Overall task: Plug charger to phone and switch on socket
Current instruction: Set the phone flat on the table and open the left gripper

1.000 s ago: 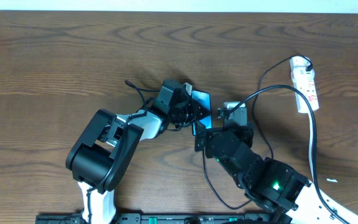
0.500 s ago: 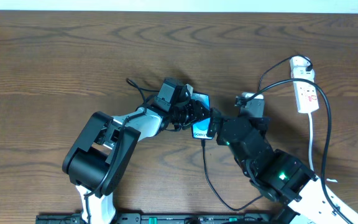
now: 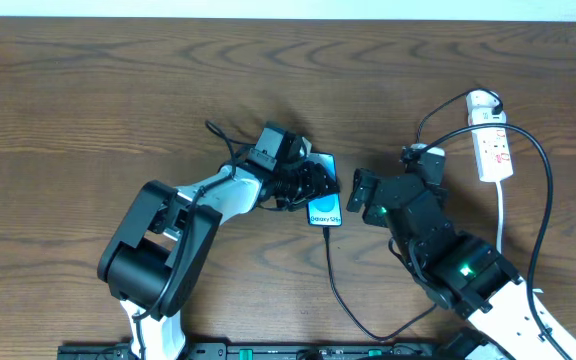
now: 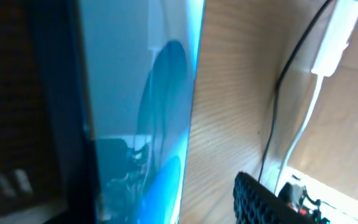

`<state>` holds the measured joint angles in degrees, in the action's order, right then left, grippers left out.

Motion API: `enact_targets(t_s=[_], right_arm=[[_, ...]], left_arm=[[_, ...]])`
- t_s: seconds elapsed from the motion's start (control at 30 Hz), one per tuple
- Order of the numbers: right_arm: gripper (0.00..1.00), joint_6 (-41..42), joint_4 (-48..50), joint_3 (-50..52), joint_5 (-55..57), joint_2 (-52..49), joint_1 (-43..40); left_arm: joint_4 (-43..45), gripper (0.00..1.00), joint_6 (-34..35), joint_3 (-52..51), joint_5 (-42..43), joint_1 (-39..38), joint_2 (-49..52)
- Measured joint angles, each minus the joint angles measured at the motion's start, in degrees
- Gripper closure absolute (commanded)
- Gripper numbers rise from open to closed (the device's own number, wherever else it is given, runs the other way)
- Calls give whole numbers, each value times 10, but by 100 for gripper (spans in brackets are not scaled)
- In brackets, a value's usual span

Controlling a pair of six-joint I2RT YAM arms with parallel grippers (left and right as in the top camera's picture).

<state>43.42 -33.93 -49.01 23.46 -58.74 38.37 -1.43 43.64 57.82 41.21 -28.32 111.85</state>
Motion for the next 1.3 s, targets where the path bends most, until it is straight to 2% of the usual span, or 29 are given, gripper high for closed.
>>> enact_targets(t_s=[0.23,0.27,0.3,0.4,0.57,0.77,0.83,0.93,1.03,1.3], right_arm=[[1,5,-8,0,-11,0,-3],[1,12,-13,0,-12,0,-3],[1,20,-21,0,-13,0,-5],[1,63,-59,0,-15,0,-19],[1,123,-101,0,-17,0,-52],[1,146,-113,0,-21,0,-56],[1,148,-117,0,-22,0,-56],[1,152,-122,0,-23,0,-56],[1,159,-130,0,-27,-1,-56],[1,164,-149,0,-32,-15,-56]], left_arm=[[-42,43,-16,11,1,8,-1],[-47,42,-20,13,0,8,-1],[-53,36,-23,15,0,8,-1],[-83,32,-40,29,0,8,-2],[-127,31,-61,46,-9,9,-1],[-138,30,-66,49,-13,9,-2],[-140,23,-68,50,-12,10,-2],[-157,21,-71,52,-18,17,-7],[-191,15,-74,52,-40,28,-20],[-258,11,-79,29,-161,53,-73]])
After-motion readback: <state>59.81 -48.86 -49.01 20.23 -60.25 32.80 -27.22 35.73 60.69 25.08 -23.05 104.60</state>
